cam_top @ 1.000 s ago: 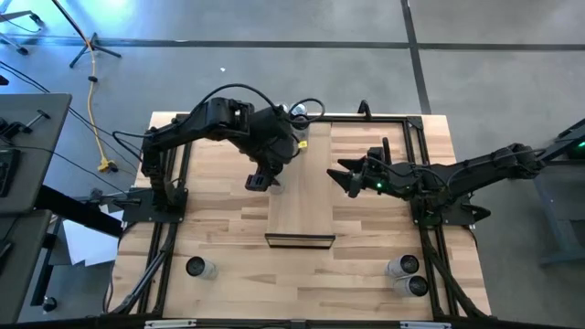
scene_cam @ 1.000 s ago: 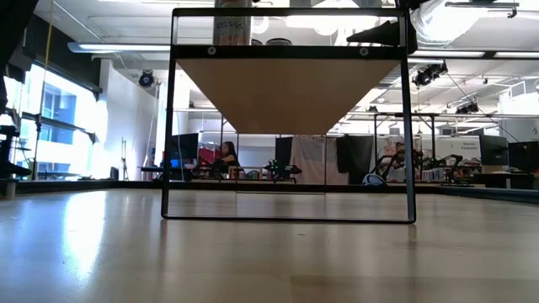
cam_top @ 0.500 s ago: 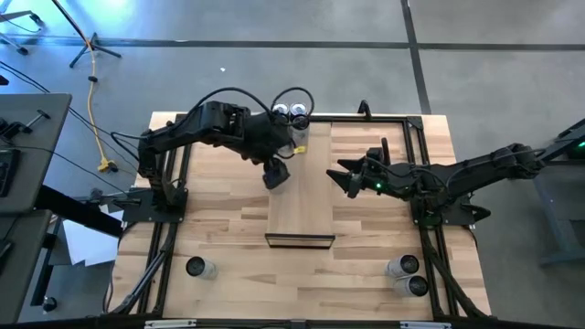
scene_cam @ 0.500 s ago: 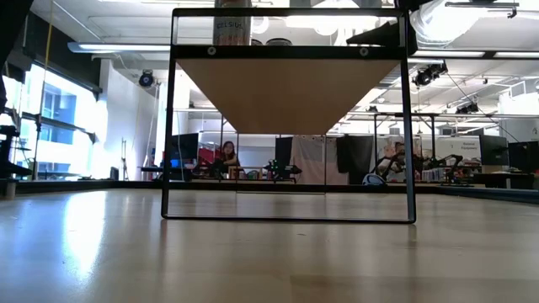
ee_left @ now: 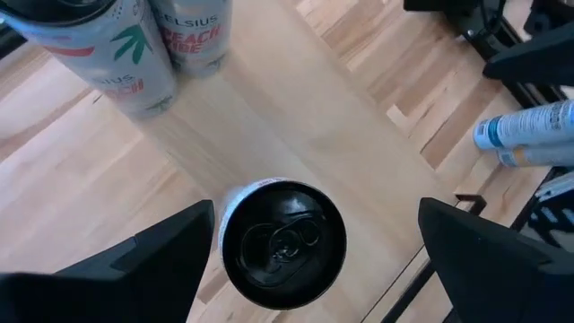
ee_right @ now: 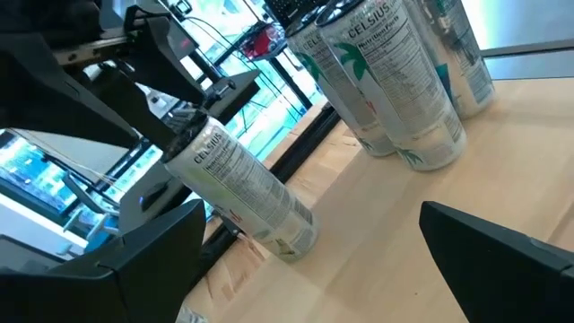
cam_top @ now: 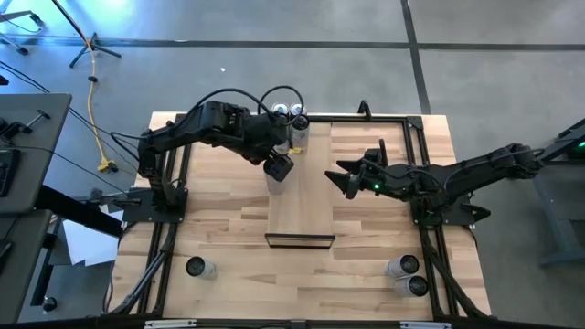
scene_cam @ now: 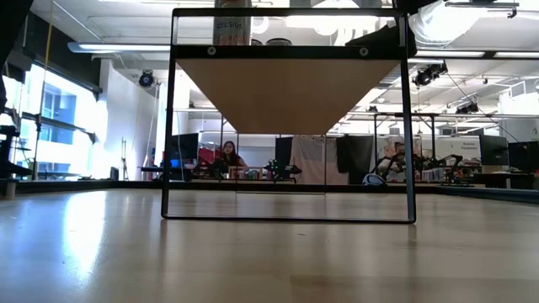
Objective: Place canned beverage on shelf
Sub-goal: Put the left white yellow soda can on the shelf
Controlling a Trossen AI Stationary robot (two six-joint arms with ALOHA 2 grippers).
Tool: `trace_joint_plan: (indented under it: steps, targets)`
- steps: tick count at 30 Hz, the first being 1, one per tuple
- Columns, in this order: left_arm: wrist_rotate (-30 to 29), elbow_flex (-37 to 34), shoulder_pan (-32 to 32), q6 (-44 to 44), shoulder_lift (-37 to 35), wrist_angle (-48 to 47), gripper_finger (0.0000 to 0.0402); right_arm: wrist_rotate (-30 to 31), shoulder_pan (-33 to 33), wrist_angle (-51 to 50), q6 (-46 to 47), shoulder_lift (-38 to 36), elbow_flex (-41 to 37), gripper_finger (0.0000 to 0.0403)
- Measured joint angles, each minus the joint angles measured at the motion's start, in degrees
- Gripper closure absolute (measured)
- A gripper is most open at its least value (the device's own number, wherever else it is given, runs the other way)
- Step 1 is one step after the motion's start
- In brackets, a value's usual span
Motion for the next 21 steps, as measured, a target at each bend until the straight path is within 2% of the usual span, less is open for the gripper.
trace_joint_plan:
  steps: [5,8,15,21]
  targets:
    - [-2.87,0.0,0.05,-1.01,0.0,0.0,0.0039,0.0,0.0,-0.01,0.15,0.0,0.0,0.0006]
    - [-1.97,-0.28,0.36,-2.23,0.0,0.1,0.0039,0.0,0.0,-0.02,0.15,0.0,0.0,0.0006]
    - [1.88,-5.74,0.36,-2.36,0.13,0.03,0.0039,0.0,0.0,-0.02,-0.11,0.0,0.0,0.0006]
    - [1.77,-5.95,0.81,-2.38,0.11,0.02,0.0039,0.0,0.0,-0.11,-0.24,0.0,0.0,0.0006]
